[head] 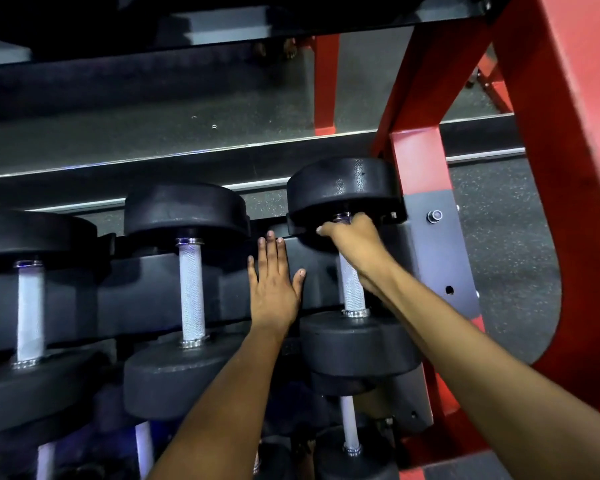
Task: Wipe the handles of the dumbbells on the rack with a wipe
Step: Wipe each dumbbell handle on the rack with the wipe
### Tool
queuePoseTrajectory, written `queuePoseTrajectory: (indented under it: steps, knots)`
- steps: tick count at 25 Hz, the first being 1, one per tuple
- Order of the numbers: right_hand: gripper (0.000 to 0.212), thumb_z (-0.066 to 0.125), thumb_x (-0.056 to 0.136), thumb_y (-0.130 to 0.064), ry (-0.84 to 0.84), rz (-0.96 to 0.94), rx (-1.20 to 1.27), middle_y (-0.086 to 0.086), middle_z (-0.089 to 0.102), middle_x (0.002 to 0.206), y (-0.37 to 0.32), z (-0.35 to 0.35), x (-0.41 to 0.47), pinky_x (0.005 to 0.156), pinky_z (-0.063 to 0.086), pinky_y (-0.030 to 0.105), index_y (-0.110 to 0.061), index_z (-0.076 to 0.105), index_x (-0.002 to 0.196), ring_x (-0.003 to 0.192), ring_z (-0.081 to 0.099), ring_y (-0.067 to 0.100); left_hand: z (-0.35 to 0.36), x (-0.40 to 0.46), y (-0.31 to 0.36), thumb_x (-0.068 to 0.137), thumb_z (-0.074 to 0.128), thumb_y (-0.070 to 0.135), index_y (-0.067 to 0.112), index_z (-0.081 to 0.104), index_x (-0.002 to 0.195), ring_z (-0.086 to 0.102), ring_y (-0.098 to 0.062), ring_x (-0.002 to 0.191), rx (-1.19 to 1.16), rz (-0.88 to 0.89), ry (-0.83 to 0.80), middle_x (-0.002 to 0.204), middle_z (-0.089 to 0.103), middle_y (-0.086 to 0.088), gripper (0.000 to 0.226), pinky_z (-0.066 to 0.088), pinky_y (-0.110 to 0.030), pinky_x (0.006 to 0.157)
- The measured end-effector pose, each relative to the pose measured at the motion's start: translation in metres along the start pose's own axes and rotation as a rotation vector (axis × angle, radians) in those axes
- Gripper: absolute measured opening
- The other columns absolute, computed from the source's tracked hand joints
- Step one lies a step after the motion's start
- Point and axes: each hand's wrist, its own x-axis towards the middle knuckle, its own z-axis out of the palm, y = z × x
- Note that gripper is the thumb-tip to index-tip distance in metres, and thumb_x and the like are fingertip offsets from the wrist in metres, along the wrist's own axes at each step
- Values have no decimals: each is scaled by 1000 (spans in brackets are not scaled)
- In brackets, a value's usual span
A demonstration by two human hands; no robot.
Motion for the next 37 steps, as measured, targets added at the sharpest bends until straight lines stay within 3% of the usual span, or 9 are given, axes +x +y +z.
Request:
queuePoseTrajectory:
  steps: [3, 8, 13, 16, 19, 22, 26, 32, 37]
  knots:
    - [5, 56, 78, -6, -164, 128, 318, 9, 62, 84, -5, -5, 12, 69, 48, 27, -5, 59, 81, 83, 60, 24, -1, 0, -1, 96, 10, 50, 7, 0, 149, 0, -25, 149, -10, 5, 6, 160, -4, -9, 69, -7, -41, 117]
    - [23, 66, 65, -16, 18, 121, 256, 8, 57, 84, 1, 6, 14, 70, 46, 26, -7, 58, 85, 77, 56, 20, 0, 1, 1, 97, 16, 48, 5, 6, 150, 7, -26, 148, -16, -8, 22, 160, 3, -11, 69, -8, -39, 117]
    - [6, 58, 81, 0, -159, 180, 482, 15, 65, 85, 15, -15, 30, 59, 48, 23, -2, 63, 80, 64, 64, 16, -1, 4, 3, 96, 25, 45, 3, 18, 149, 20, -30, 146, 24, 1, 21, 159, 19, -14, 68, 6, -43, 116]
    - [20, 80, 68, -17, 156, 11, 241, 14, 68, 83, 34, -17, 22, 67, 46, 31, -13, 61, 71, 73, 58, 16, -4, 3, 3, 96, 19, 47, 5, 9, 149, 7, -26, 148, 42, -12, -47, 159, 2, -10, 69, -1, -41, 117]
    - [7, 67, 81, -3, 306, -88, 42, 7, 64, 84, 28, -19, -4, 61, 42, 19, -8, 65, 86, 75, 56, 15, -22, 8, 8, 102, 18, 45, 8, -12, 151, -18, -23, 147, 47, -51, -258, 159, -21, -8, 68, -9, -40, 118]
    - [16, 59, 85, -3, 252, -98, -125, 11, 68, 93, 21, -23, -28, 77, 51, 31, -6, 65, 100, 83, 63, 26, -68, 5, 28, 102, 38, 30, 7, 12, 153, 9, -27, 149, -47, -156, -387, 162, 7, -13, 62, 13, -39, 119]
    - [20, 56, 85, -5, 4, -117, -253, 16, 69, 100, 6, -12, -67, 82, 53, 36, -8, 66, 102, 88, 65, 29, -128, -23, 35, 100, 42, 28, 18, 55, 130, 55, -34, 119, -309, -301, -354, 130, 59, -14, 34, 44, -38, 95]
    - [25, 56, 87, -4, -237, -121, -297, 10, 66, 108, -9, 36, -104, 70, 36, 13, -7, 65, 110, 102, 61, 23, -175, -59, -32, 97, 47, 17, 17, 62, 123, 59, -28, 111, -425, -446, 1, 123, 63, -6, 30, 45, -36, 90]
    - [28, 55, 85, -1, -246, -51, -301, 14, 68, 108, -2, 93, -98, 71, 38, 16, -4, 66, 110, 97, 62, 23, -157, -65, -122, 94, 50, 6, 6, 55, 129, 50, -31, 123, -426, -553, 105, 133, 56, -12, 36, 38, -40, 103]
